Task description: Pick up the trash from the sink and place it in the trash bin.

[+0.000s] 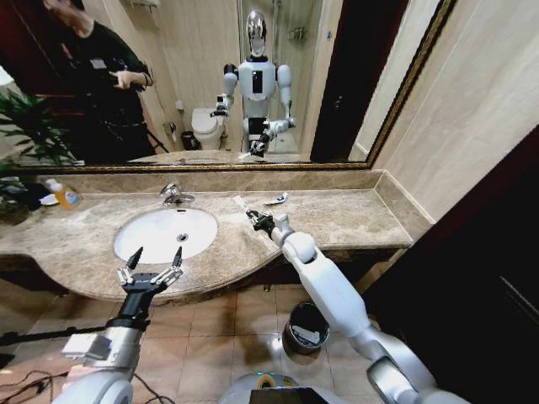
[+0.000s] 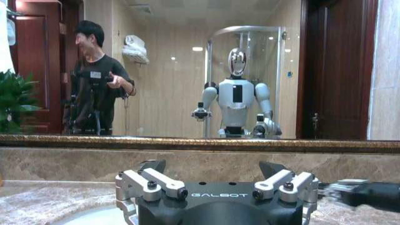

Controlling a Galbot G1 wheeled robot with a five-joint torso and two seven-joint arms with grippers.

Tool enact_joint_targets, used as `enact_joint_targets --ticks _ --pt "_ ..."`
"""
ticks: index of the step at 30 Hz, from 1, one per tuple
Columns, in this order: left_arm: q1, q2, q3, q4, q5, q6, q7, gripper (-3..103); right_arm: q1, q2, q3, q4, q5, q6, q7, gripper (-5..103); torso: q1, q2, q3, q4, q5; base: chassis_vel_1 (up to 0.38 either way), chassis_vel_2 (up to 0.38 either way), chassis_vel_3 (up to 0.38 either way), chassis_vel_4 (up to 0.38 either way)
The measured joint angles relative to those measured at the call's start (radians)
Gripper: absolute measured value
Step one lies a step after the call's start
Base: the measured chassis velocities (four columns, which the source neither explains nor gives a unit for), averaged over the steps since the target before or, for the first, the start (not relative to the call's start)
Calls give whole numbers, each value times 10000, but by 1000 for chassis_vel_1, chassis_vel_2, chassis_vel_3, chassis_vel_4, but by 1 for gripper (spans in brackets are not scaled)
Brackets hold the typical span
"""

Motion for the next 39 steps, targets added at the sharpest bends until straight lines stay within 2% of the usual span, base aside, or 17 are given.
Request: enact_joint_targets --ticks 6,8,10,14,17,19,24,27,30,31,34,35,39 --pt "0 0 0 0 0 0 -1 100 -776 -764 392 1113 552 -18 141 16 0 0 0 0 -1 0 0 0 0" --pt "0 -1 0 0 0 0 -1 100 -1524 -1214 808 1918 820 3 152 16 0 0 0 1 -1 0 0 0 0" --pt "0 0 0 0 0 0 2 100 -1875 -1358 1020 2216 899 24 147 16 0 0 0 0 1 0 0 0 0" --pt "0 0 0 0 0 0 -1 100 -2903 -1732 1696 2964 1008 390 44 16 -1 0 0 0 0 0 0 0 0" --pt "0 0 0 0 0 0 0 100 -4074 -2217 2443 3795 1182 831 90 16 -1 0 0 -2 1 0 0 0 0" --pt "0 0 0 0 0 0 1 100 -4391 -2371 2660 4017 1223 893 106 16 -1 0 0 0 1 0 0 0 0" --pt "0 0 1 0 0 0 1 100 -6001 -2646 4309 5072 1630 891 -30 16 -1 0 0 -2 1 0 0 0 0" --pt "0 0 0 0 0 0 0 100 -6592 -2648 4917 5339 1790 941 -224 16 -1 0 -1 0 1 0 0 0 0" --pt "0 0 0 0 0 0 0 100 -7571 -2646 6019 5502 1997 1292 -845 16 -1 1 0 -1 1 0 0 0 0" --pt "0 0 0 0 0 0 0 100 -7571 -2646 6019 5502 1997 1292 -845 16 -1 1 0 -1 1 0 0 0 0" --pt "0 0 0 0 0 0 0 100 -8487 -2635 7022 5250 2093 1952 -1592 16 -1 0 0 -1 2 0 0 0 0" --pt "0 0 0 0 0 0 0 100 -8487 -2635 7022 5250 2093 1952 -1592 16 -1 0 0 -1 2 0 0 0 0" --pt "0 0 0 0 0 0 0 100 -9037 -2383 7701 4533 2188 2598 -2435 16 -1 1 0 -1 0 0 0 0 0"
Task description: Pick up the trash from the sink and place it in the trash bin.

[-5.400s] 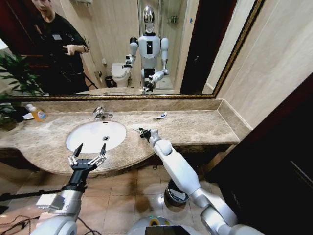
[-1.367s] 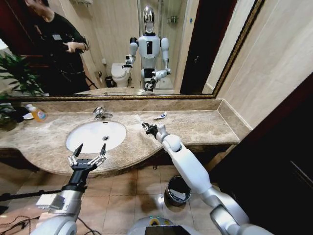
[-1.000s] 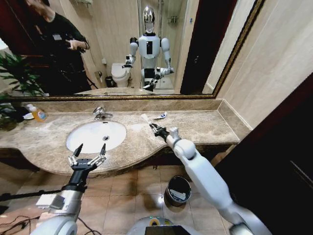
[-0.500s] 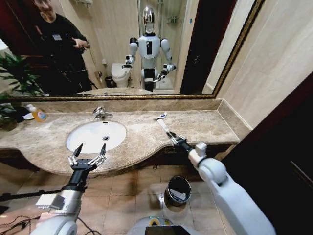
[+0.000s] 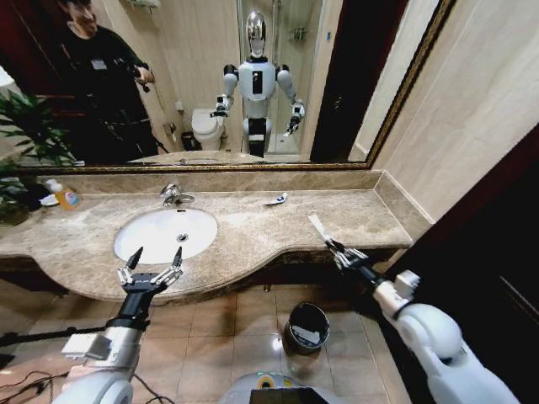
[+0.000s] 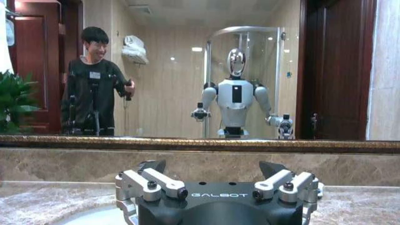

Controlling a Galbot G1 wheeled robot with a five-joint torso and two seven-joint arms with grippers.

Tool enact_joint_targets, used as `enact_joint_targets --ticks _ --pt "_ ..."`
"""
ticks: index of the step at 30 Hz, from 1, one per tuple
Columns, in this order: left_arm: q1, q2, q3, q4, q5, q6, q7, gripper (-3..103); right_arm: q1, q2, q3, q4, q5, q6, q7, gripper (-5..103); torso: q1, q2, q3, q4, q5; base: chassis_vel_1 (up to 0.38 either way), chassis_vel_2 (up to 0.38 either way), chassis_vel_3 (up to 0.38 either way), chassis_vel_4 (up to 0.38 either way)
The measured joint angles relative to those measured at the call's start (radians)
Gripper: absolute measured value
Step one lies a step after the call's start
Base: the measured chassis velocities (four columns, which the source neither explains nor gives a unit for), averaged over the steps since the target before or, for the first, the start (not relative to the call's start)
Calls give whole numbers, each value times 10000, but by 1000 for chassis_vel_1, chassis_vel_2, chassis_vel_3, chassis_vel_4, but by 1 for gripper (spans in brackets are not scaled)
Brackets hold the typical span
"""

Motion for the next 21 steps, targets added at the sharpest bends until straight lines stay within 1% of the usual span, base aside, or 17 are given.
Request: enact_joint_targets --ticks 1,3,5,6,9,10,11,12,13,14,16,17,19,21 --pt "0 0 0 0 0 0 0 100 0 0 0 0 0 0 0 16 0 0 0 0 0 0 0 0 0" --pt "0 0 0 0 0 0 0 100 1 217 141 -394 -80 244 -263 16 1 0 1 2 2 0 0 0 0" --pt "0 0 0 0 0 0 0 100 -126 381 291 -567 -120 337 -570 16 2 0 1 2 -2 0 0 0 0" --pt "0 0 0 0 0 0 0 100 -126 381 291 -567 -120 337 -570 16 2 0 1 2 -2 0 0 0 0" --pt "0 0 0 0 0 0 0 100 -372 645 477 -939 -225 592 -1283 16 2 0 1 2 -2 0 0 0 0" --pt "0 0 0 0 0 0 0 100 -372 645 477 -939 -225 592 -1283 16 2 0 1 2 -2 0 0 0 0" --pt "0 0 0 0 0 0 0 100 -462 790 538 -1186 -382 844 -1722 16 1 0 1 2 -3 0 0 0 0" --pt "0 0 0 0 0 0 0 100 -536 888 541 -1360 -527 1052 -1922 16 1 0 1 2 -1 0 0 0 0" --pt "0 0 0 0 0 0 0 100 -594 991 522 -1541 -685 1209 -2009 16 2 0 1 1 -4 0 0 0 0" --pt "0 0 0 0 0 0 0 100 -594 991 522 -1541 -685 1209 -2009 16 2 0 1 1 -4 0 0 0 0" --pt "0 0 0 0 0 0 0 100 -540 1319 362 -2126 -1197 1497 -2019 16 1 0 1 0 -3 0 0 0 0" --pt "0 0 0 0 0 0 0 100 -540 1319 362 -2126 -1197 1497 -2019 16 1 0 1 0 -3 0 0 0 0" --pt "0 0 0 0 0 0 0 100 -287 1617 185 -2838 -1725 1708 -1943 16 1 0 0 2 -2 0 0 0 0" --pt "0 0 0 0 0 0 0 100 -67 1806 68 -3384 -2044 1838 -1873 16 2 0 1 1 -2 0 0 0 0"
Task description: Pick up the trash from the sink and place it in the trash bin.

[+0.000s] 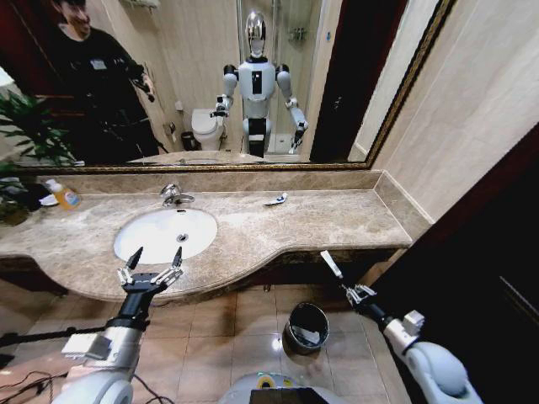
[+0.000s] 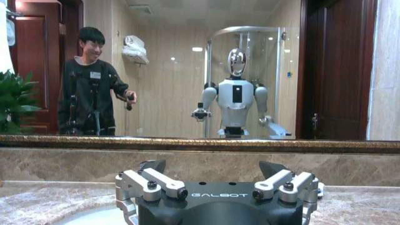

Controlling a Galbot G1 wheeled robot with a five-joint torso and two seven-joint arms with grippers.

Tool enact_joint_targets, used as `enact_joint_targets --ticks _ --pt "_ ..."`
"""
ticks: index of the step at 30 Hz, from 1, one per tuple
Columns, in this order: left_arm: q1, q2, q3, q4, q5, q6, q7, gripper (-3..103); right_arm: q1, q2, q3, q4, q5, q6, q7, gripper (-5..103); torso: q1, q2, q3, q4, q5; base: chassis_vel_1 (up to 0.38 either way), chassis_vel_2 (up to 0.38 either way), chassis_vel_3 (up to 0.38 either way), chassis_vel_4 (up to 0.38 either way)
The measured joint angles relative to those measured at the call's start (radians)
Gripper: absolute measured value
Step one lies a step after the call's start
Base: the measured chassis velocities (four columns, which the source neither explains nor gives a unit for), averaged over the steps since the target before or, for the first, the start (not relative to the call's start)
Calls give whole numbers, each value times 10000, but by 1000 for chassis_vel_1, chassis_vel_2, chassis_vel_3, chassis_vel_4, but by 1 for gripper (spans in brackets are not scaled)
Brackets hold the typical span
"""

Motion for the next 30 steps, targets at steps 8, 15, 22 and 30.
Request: enact_joint_targets --ticks 8,15,22,30 --pt "0 0 0 0 0 0 0 100 745 400 -255 -1884 -882 341 197 16 0 0 0 0 -1 0 0 0 0" --pt "0 0 0 0 0 0 0 100 1357 523 -526 -3975 -1270 805 439 16 0 0 0 0 -1 0 0 0 0" --pt "0 0 0 -1 -1 0 0 100 1936 608 -770 -5779 -1465 1213 728 16 0 0 0 1 0 0 0 0 0" --pt "0 0 0 0 0 0 0 100 2244 460 -1290 -6918 -1451 1440 1237 16 0 0 0 0 -1 0 0 0 0"
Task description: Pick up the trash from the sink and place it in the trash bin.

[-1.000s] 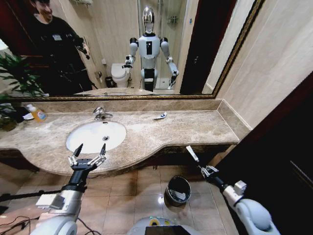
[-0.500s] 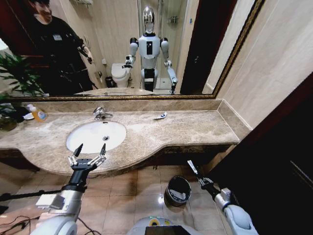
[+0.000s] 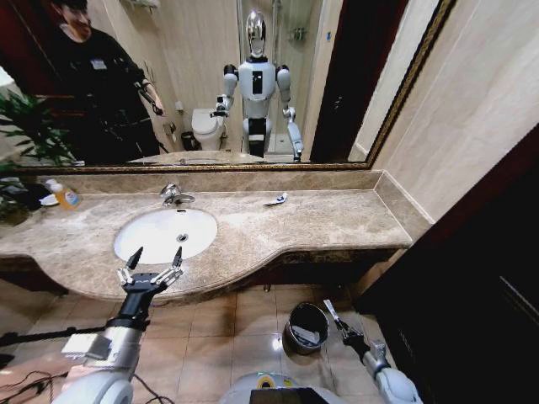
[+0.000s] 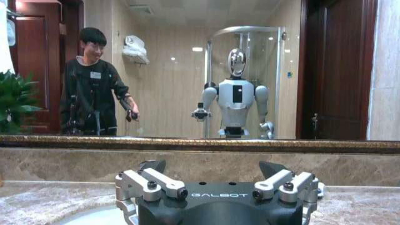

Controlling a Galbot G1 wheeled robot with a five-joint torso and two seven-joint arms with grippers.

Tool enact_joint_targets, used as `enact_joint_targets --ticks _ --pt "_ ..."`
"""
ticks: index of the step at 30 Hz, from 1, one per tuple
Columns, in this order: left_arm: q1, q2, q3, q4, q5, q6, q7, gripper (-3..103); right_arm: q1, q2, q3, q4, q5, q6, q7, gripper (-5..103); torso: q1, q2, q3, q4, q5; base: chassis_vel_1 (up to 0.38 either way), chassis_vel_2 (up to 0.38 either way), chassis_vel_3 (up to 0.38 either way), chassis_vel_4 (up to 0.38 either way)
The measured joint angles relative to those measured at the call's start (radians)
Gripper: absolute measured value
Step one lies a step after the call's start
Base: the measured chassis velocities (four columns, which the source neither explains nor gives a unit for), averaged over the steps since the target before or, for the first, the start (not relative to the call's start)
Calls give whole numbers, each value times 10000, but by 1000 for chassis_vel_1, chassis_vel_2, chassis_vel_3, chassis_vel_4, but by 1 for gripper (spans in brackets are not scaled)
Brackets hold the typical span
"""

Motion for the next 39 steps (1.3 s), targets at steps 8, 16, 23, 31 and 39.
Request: enact_joint_targets --ticks 8,16,23,31,39 --pt "0 0 0 0 0 0 0 100 540 -4 -839 -1114 -34 510 1017 16 0 0 0 0 -1 0 0 0 0" --pt "0 0 0 0 0 0 0 100 871 489 -1017 -1415 -530 575 1163 16 0 0 0 1 1 0 0 0 0" --pt "0 0 0 0 0 0 0 100 992 750 -1019 -1594 -896 573 1282 16 0 0 0 0 1 0 0 0 0" --pt "0 -1 0 0 0 0 0 100 1079 806 -1015 -1656 -1067 562 1573 47 0 0 0 0 0 0 0 0 0" --pt "-1 0 0 0 0 0 0 100 1122 826 -1021 -1697 -1134 551 1688 75 0 0 0 0 0 0 0 0 0"
